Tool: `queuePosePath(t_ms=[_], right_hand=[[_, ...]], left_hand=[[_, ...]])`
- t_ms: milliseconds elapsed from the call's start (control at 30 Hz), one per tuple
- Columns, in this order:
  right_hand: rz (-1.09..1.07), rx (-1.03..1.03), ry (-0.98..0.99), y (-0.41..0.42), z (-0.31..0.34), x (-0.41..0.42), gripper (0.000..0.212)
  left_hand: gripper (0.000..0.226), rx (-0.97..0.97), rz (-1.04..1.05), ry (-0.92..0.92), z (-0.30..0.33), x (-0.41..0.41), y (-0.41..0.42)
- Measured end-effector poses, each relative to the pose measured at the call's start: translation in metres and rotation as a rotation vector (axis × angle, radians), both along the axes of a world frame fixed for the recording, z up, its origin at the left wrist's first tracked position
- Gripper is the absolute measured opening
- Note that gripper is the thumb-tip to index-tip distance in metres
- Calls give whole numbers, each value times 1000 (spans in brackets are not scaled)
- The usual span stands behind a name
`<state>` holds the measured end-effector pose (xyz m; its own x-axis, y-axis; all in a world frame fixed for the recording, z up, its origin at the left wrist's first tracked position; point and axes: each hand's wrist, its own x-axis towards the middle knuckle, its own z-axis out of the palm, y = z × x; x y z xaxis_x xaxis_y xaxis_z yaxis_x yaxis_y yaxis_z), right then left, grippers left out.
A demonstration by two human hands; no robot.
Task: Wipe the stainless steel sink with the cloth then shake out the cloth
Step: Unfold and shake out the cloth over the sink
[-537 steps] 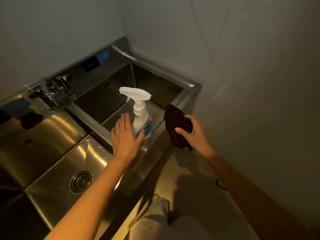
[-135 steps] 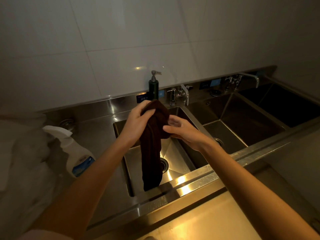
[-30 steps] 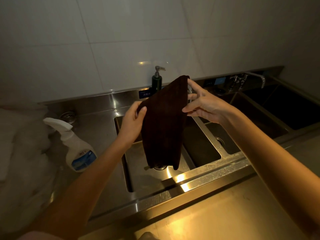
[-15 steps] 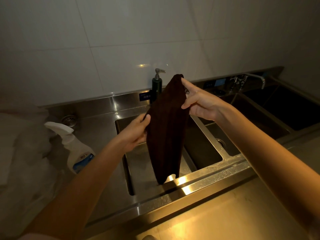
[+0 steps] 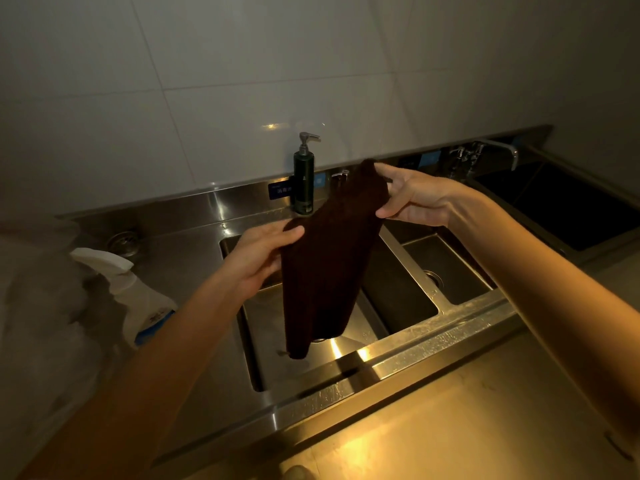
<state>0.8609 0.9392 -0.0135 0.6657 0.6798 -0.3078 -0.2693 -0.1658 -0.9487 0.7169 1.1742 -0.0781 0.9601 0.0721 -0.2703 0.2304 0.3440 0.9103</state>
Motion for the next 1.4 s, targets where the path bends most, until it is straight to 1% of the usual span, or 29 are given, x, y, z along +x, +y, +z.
queuePosePath(t_ms=[67, 133, 167, 200, 300, 400, 500, 567, 633, 733, 800, 933, 1000, 1067, 1100, 1133, 1200, 1267, 1333, 1400], right_hand=[[23, -120, -38, 2, -1, 1, 71], [39, -225, -43, 5, -6, 0, 43], [22, -248, -16, 7, -12, 0, 33], [0, -250, 28, 8, -20, 1, 29], [-36, -210, 141, 14, -41, 0, 33], [-115, -180, 132, 21, -51, -1, 41], [-172, -82, 151, 31, -53, -2, 43], [-163, -26, 146, 38, -49, -4, 42], [-102, -12, 89, 44, -44, -5, 41], [-52, -119, -90, 53, -36, -6, 44], [-88, -201, -201, 58, -34, -3, 39], [-109, -333, -356, 63, -27, 2, 24], [-135, -380, -421, 65, -25, 2, 22], [-178, -413, -476, 69, -27, 2, 22], [-194, -422, -473, 71, -28, 2, 21], [-204, -422, -430, 72, -29, 3, 20], [-201, -397, -251, 74, -29, 3, 21], [-172, -388, -119, 75, -31, 5, 28], [-159, -382, -63, 75, -33, 7, 32], [-150, -329, -10, 74, -35, 10, 30]], left_hand=[[41, 105, 116, -90, 6, -1, -4], [41, 156, 202, -148, 11, -1, -9], [42, 171, 226, -173, 12, 0, -11], [43, 188, 243, -194, 13, 1, -13], [43, 238, 298, -242, 16, 6, -15], [40, 243, 366, -268, 17, 11, -11], [38, 278, 434, -256, 14, 15, 0], [35, 334, 479, -238, 12, 17, 10], [30, 424, 507, -224, 12, 19, 21], [21, 565, 503, -206, 17, 19, 30], [19, 626, 483, -212, 20, 21, 31], [13, 744, 451, -187, 25, 30, 32], [11, 768, 425, -158, 28, 35, 33], [10, 749, 413, -116, 30, 40, 34], [10, 726, 409, -87, 30, 42, 35], [11, 685, 401, -53, 30, 44, 37], [14, 565, 354, 13, 33, 45, 40], [10, 512, 265, 106, 39, 41, 43], [25, 520, 150, 179, 42, 36, 47], [34, 625, 47, 210, 40, 34, 49]])
